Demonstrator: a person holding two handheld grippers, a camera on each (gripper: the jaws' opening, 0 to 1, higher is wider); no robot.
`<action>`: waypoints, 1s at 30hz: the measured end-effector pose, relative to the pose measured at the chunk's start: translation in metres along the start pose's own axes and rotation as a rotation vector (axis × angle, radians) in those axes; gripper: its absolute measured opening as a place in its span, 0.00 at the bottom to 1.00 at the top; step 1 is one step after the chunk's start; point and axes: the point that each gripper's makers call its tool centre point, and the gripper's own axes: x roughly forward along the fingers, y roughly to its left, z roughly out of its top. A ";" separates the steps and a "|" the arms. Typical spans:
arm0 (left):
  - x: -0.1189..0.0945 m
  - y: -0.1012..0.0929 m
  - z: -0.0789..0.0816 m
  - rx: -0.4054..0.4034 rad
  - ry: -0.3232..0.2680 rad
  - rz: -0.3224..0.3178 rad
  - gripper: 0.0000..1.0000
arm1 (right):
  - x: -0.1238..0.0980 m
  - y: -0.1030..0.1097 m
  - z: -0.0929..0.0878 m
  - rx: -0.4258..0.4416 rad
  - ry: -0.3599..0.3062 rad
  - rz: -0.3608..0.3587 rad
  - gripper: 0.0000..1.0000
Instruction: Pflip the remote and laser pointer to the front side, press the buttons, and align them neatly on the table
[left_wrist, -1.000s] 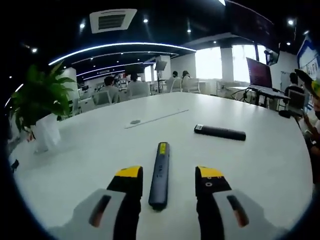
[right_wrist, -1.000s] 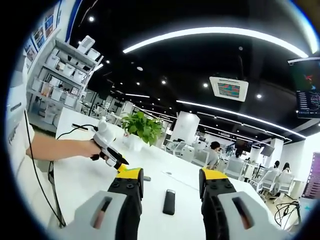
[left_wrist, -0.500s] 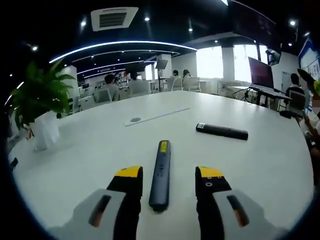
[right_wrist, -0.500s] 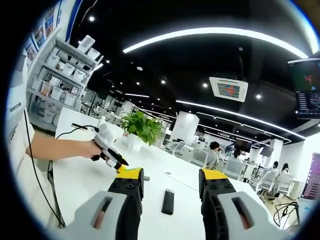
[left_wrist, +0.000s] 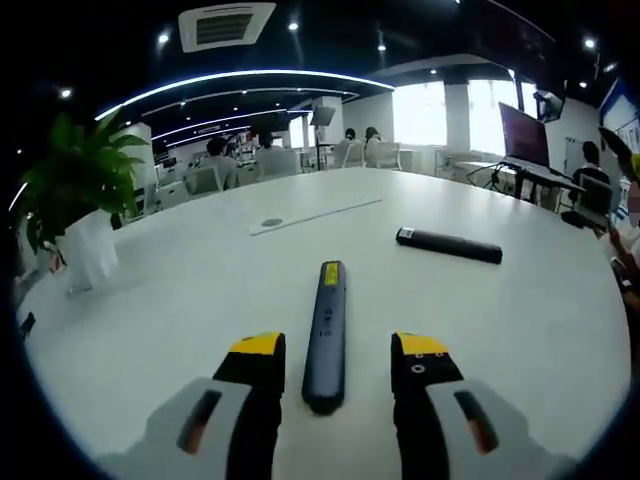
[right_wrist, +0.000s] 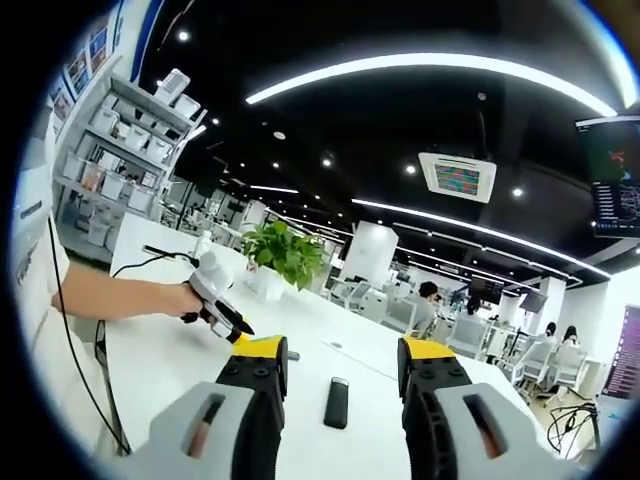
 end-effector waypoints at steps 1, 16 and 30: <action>0.000 0.000 0.000 -0.002 -0.001 0.001 0.44 | 0.000 0.000 0.001 0.006 -0.004 0.001 0.47; 0.006 0.006 -0.013 -0.029 0.045 0.012 0.46 | 0.001 -0.004 -0.004 0.020 0.009 -0.015 0.46; -0.012 0.005 -0.021 -0.062 0.036 0.015 0.41 | -0.003 -0.009 -0.002 0.063 -0.003 -0.028 0.40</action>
